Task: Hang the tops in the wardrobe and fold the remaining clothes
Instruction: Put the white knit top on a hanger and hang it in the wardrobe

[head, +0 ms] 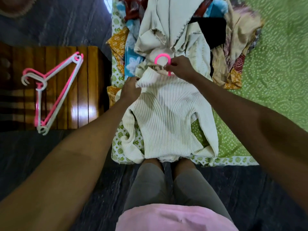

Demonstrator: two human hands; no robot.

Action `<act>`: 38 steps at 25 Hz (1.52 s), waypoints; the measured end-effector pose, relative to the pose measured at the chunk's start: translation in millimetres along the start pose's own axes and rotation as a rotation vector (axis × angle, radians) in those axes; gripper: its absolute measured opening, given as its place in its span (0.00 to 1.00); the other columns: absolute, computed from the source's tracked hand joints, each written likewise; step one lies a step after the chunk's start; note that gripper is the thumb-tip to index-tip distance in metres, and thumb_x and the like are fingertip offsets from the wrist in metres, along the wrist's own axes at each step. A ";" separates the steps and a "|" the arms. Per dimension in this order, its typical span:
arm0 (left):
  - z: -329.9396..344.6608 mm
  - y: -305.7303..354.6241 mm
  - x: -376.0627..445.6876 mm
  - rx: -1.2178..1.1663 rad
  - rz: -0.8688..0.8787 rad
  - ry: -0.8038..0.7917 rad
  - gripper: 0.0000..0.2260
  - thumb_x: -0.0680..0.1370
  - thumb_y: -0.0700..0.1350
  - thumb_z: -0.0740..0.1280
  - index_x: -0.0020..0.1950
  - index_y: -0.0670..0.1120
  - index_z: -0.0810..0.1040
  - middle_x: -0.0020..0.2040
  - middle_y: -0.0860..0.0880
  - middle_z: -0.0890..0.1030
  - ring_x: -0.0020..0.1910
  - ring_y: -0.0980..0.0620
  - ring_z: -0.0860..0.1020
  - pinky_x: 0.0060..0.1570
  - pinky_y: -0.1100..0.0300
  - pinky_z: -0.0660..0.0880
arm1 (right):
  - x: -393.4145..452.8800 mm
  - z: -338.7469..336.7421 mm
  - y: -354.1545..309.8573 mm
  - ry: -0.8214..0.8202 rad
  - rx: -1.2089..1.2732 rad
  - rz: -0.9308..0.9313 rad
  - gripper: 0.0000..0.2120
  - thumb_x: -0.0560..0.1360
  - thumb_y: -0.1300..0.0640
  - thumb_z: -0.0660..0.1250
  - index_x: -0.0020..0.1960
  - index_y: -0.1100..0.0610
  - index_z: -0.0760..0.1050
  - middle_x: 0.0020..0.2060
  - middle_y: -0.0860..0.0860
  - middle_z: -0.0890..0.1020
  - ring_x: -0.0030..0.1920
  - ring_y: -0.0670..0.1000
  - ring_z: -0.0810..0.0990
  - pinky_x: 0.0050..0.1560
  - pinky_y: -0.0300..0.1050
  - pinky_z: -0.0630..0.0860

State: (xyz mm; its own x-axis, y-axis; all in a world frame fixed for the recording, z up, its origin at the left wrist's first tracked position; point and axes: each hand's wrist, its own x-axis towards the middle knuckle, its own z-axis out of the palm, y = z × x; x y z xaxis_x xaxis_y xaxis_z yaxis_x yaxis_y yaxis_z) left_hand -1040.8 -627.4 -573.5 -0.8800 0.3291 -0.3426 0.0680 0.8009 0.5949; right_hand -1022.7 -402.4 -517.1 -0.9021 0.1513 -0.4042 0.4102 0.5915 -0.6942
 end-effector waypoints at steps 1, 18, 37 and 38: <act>-7.7 6.2 -7.9 0.005 0.041 0.026 0.13 0.74 0.35 0.64 0.58 0.34 0.73 0.55 0.35 0.74 0.56 0.39 0.72 0.49 0.53 0.67 | -15.3 -10.3 -4.7 0.014 0.005 -0.020 0.09 0.74 0.59 0.69 0.48 0.64 0.82 0.40 0.58 0.83 0.32 0.40 0.75 0.39 0.31 0.70; -195.0 194.3 -186.6 -0.154 0.546 -0.029 0.13 0.75 0.46 0.70 0.32 0.49 0.72 0.30 0.53 0.69 0.27 0.64 0.65 0.28 0.66 0.58 | -253.0 -174.6 -179.3 0.247 0.119 -0.369 0.07 0.72 0.68 0.69 0.50 0.68 0.79 0.24 0.43 0.81 0.27 0.41 0.80 0.33 0.36 0.80; -311.9 321.0 -318.6 -0.093 1.000 0.675 0.11 0.67 0.40 0.76 0.44 0.39 0.77 0.39 0.44 0.76 0.37 0.53 0.71 0.37 0.74 0.65 | -442.6 -311.5 -196.4 0.427 -0.507 -0.265 0.15 0.70 0.55 0.73 0.49 0.66 0.77 0.44 0.60 0.78 0.45 0.55 0.72 0.42 0.45 0.68; -315.3 319.6 -315.5 -0.103 0.999 0.656 0.12 0.67 0.40 0.76 0.43 0.43 0.75 0.38 0.47 0.75 0.35 0.55 0.70 0.36 0.73 0.65 | -443.5 -311.4 -186.6 0.460 -0.479 -0.287 0.12 0.70 0.56 0.73 0.43 0.65 0.77 0.37 0.58 0.77 0.41 0.53 0.70 0.37 0.44 0.65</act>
State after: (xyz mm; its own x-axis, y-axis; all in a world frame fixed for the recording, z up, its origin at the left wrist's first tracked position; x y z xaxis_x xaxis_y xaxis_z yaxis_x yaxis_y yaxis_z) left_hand -889.7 -633.0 -46.0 -0.5338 0.4413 0.7213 0.8456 0.2834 0.4524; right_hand -740.9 -333.3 -22.8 -0.9737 0.1940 0.1194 0.1405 0.9240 -0.3556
